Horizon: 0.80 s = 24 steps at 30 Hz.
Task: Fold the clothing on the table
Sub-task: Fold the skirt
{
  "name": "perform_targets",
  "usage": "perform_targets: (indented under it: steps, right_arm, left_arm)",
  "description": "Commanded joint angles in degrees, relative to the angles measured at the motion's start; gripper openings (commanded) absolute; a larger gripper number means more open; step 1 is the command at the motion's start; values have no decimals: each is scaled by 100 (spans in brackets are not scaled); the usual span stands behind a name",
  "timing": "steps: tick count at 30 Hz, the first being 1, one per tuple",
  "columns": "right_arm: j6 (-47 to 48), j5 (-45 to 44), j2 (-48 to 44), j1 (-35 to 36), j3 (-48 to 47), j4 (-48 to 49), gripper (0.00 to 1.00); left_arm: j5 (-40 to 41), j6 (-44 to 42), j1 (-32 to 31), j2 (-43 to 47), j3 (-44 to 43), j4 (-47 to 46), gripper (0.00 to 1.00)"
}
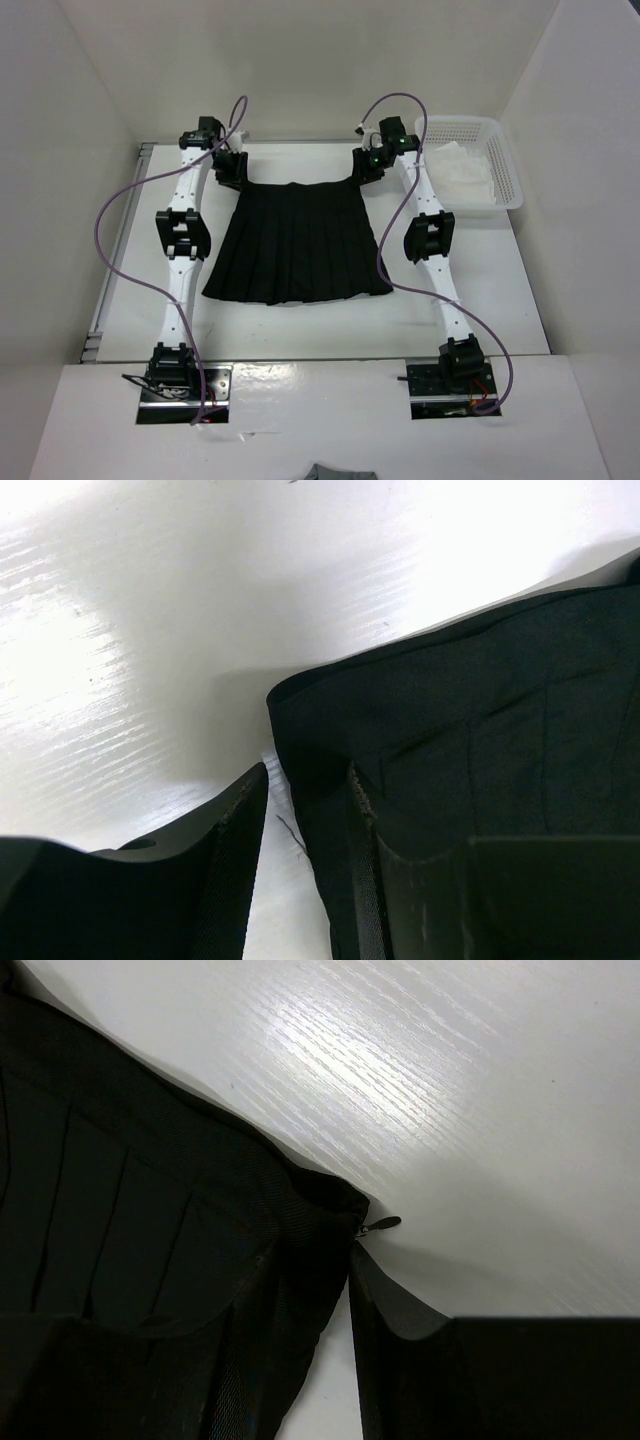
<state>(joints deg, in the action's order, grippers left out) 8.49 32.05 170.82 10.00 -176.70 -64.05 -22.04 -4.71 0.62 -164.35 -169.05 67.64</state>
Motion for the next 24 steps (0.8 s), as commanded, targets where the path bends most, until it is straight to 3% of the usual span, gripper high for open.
perform_targets:
  steps: [1, 6, 10, 11, 13, 15, 18, 24]
  right_arm:
    - [82, -59, -224, 116, -119, -485, 39]
    - [82, -59, -225, 116, -119, -485, 39]
    - [82, -59, -225, 116, -119, -485, 35]
    - [82, -59, -225, 116, -119, -485, 33]
    - [82, -59, -225, 116, -119, -485, 29]
    - [82, -59, -225, 116, -119, -485, 19]
    - [82, -173, -286, 116, -119, -485, 2]
    - [82, -173, -768, 116, -119, -381, 0]
  left_arm:
    - [-291, -223, 34, -299, -128, -22, 45]
    - [-467, -276, 34, -431, -181, 30, 45]
    - [-468, -329, 34, -431, -181, 30, 30]
    - [-468, -329, 34, -431, -181, 30, 21]
    - [-468, -329, 34, -431, -181, 30, 12]
    - [-468, -329, 34, -431, -181, 83, 0]
    - [-415, -329, 34, -379, -181, 83, 0]
    - [-669, -329, 87, 113, -120, 189, 0]
